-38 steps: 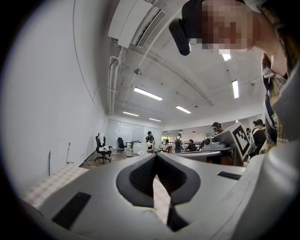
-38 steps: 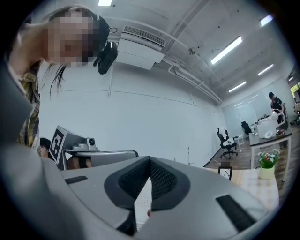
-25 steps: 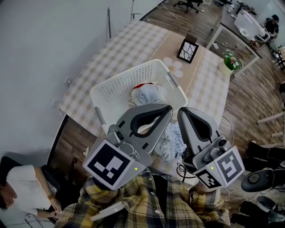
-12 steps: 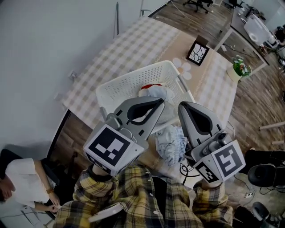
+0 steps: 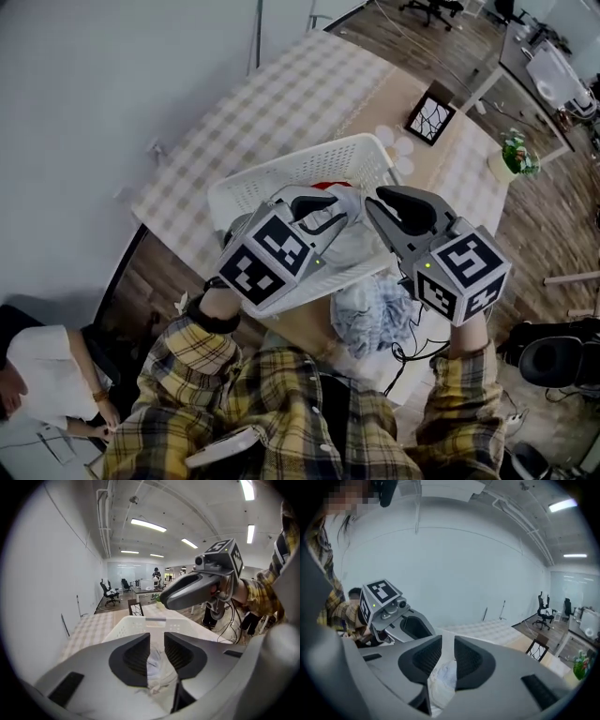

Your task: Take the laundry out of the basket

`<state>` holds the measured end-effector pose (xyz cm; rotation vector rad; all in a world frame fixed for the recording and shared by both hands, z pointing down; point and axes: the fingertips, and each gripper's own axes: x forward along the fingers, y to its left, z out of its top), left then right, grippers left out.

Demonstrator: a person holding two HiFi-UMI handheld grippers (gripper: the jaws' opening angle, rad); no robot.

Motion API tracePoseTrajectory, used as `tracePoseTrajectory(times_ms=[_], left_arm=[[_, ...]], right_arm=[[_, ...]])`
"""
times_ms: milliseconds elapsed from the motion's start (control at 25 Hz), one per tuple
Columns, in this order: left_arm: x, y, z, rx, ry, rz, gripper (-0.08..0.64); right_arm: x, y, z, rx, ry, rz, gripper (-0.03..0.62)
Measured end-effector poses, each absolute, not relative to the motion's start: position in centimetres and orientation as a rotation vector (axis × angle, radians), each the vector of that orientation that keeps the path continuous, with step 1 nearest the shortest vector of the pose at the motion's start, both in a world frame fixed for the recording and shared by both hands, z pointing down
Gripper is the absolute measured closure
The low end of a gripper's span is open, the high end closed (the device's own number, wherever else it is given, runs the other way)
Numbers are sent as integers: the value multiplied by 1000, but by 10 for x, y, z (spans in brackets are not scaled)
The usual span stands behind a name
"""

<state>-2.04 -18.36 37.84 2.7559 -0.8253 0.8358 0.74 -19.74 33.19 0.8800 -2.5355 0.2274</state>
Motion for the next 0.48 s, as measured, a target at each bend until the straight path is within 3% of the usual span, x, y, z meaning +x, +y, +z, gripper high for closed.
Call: tracePoseTrajectory(times_ms=[240,480], left_arm=[[-29,-198,423,2691,-744,966,399],[-24,-231,426,2601,-683,1063,375]], right_arm=[[6,-212,390,608,-2322,157,428],[0,-233,388,333,-2213,72,340]])
